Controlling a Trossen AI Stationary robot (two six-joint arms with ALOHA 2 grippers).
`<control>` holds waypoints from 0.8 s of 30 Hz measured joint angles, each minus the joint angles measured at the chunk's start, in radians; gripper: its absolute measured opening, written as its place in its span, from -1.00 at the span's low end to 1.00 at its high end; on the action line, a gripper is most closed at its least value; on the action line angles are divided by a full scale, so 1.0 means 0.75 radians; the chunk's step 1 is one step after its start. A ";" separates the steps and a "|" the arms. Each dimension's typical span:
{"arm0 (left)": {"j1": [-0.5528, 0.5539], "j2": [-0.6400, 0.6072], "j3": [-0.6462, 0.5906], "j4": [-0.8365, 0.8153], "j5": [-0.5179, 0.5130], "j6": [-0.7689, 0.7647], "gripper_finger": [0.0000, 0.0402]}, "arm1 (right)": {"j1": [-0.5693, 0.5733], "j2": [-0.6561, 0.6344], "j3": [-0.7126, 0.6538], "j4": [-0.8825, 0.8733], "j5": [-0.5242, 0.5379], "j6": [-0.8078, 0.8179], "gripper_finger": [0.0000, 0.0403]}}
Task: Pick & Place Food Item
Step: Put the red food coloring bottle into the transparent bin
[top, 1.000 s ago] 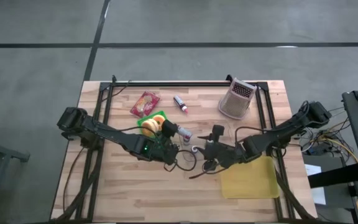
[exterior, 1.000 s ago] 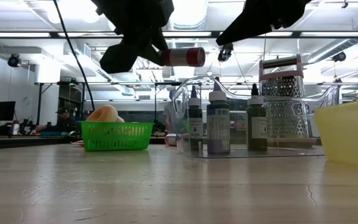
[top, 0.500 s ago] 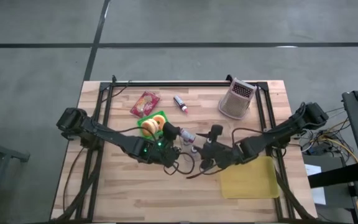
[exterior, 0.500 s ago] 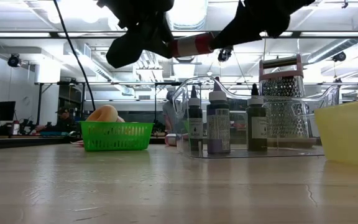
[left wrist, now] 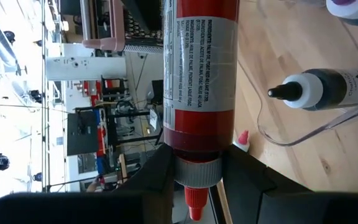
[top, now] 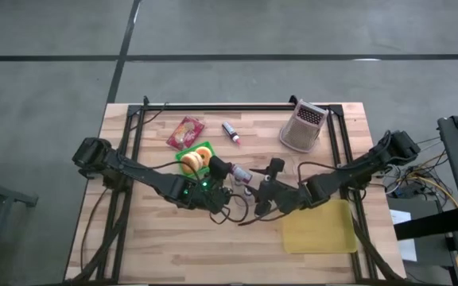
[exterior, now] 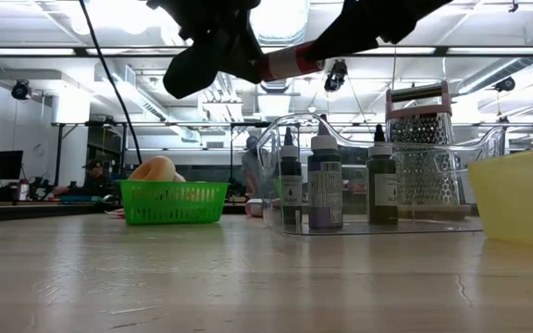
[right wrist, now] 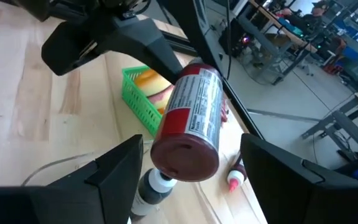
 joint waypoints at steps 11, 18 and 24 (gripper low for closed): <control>-0.001 0.000 0.000 0.015 0.000 0.001 -0.52 | -0.033 0.064 0.000 0.039 -0.001 0.005 0.09; -0.001 0.000 0.000 0.017 0.000 0.000 -0.52 | -0.032 0.105 0.003 0.132 0.036 -0.082 -0.14; -0.001 0.000 0.001 0.016 -0.001 -0.005 -0.52 | -0.031 0.102 0.005 0.132 0.039 -0.091 -0.17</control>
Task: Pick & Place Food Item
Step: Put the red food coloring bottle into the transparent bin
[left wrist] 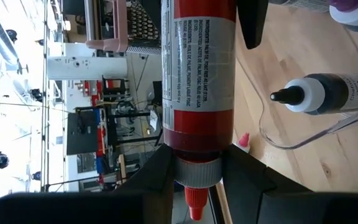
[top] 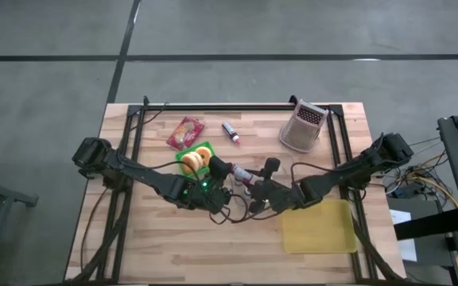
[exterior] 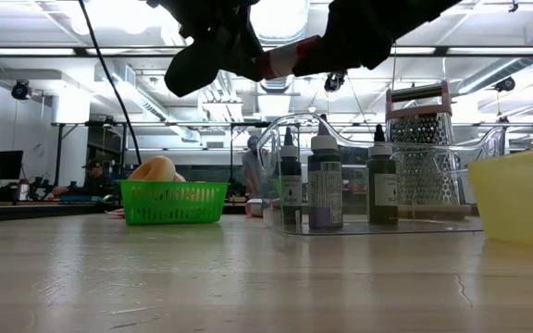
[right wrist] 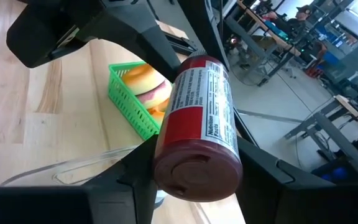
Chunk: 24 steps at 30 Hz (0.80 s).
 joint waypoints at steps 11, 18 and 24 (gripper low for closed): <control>0.002 0.000 0.000 -0.002 0.006 -0.001 -0.52 | 0.012 -0.001 0.000 0.005 -0.014 -0.008 -0.11; 0.002 0.000 0.000 -0.002 0.015 -0.022 -0.52 | 0.014 -0.001 0.000 0.011 -0.010 -0.005 -0.24; 0.003 0.000 0.000 -0.003 0.025 -0.036 -0.52 | 0.020 -0.001 0.000 0.025 -0.002 -0.016 -0.37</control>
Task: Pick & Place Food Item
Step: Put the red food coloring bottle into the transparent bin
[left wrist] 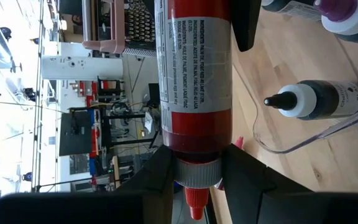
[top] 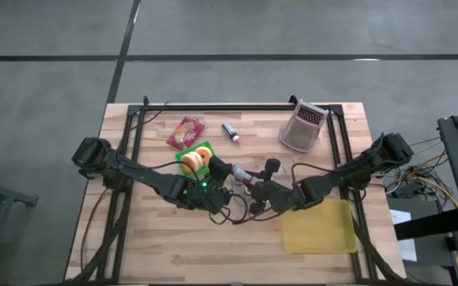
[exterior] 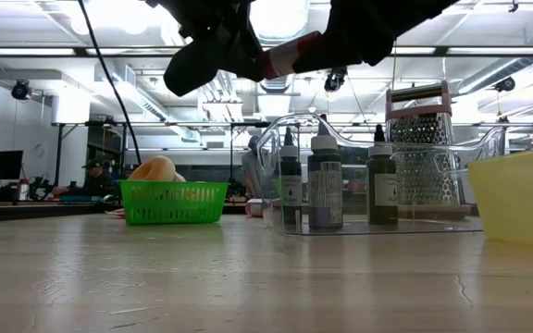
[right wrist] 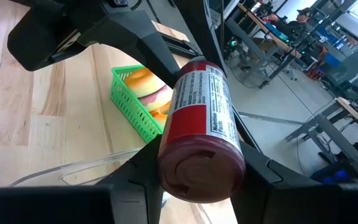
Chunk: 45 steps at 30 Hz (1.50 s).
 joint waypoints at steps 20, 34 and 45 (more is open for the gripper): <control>0.000 -0.002 0.000 0.000 0.015 -0.015 -0.52 | 0.005 0.004 -0.001 0.059 0.047 -0.026 -0.38; -0.045 -0.044 0.000 0.001 0.011 -0.063 -0.44 | 0.007 0.004 -0.002 0.115 0.058 -0.028 -0.39; -0.088 -0.113 0.000 -0.061 0.053 -0.128 -0.27 | 0.016 0.003 -0.044 0.218 0.066 -0.043 -0.39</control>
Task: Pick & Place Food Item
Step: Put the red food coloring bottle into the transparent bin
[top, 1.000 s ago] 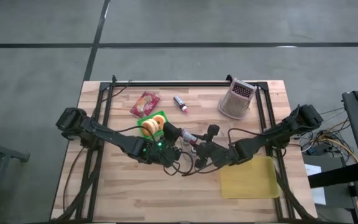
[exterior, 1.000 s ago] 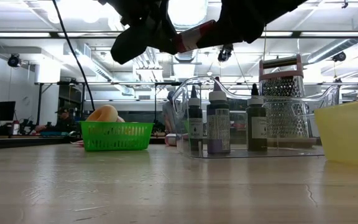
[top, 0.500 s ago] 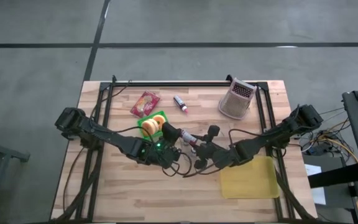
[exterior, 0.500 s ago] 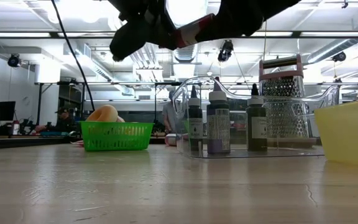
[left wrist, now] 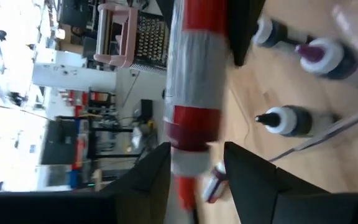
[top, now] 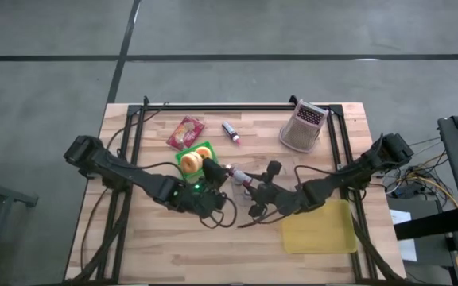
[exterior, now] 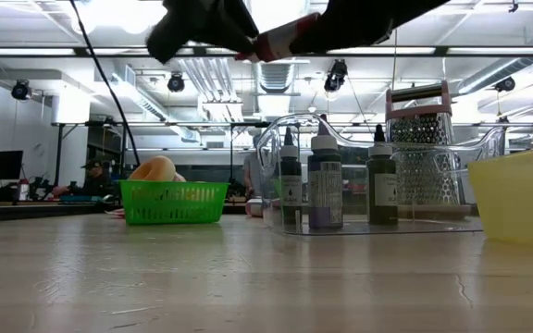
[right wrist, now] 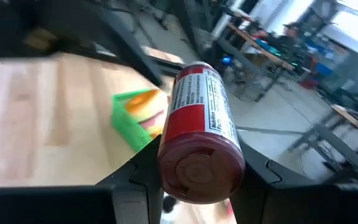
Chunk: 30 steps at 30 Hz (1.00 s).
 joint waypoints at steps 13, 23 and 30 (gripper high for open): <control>-0.001 -0.368 -0.226 0.245 0.254 -0.240 -0.28 | 0.022 -0.001 -0.116 0.365 0.040 -0.150 -0.39; 0.034 -0.656 -0.841 1.226 0.566 -0.147 -0.28 | 0.046 -0.001 -0.354 1.150 -0.312 -0.450 -0.39; 0.140 -0.581 -1.027 1.782 0.968 -0.253 -0.28 | -0.039 -0.001 -0.474 1.468 -0.636 -0.425 -0.39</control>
